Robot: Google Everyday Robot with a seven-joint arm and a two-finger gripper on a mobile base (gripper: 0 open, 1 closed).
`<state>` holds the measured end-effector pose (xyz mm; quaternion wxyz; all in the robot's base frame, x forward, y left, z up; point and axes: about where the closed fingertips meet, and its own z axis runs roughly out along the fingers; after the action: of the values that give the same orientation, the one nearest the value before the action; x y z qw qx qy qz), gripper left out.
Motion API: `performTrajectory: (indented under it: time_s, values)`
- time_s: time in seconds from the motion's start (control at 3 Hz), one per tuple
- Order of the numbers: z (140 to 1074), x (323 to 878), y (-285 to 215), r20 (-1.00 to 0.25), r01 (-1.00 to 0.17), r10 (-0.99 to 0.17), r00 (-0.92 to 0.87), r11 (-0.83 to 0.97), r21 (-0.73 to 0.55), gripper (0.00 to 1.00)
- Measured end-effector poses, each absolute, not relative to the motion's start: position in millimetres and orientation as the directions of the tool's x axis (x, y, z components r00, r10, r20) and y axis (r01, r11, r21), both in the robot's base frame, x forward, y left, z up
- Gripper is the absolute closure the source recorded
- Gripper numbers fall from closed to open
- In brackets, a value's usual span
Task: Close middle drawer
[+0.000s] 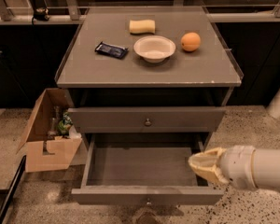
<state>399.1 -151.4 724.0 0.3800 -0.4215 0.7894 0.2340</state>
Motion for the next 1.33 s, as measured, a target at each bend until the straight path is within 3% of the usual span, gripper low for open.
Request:
performTrajectory:
  time_s: [1.33]
  values:
    - [541,397,-154,-0.797,-0.738,-0.303,-0.522,0.628,0.245,1.0]
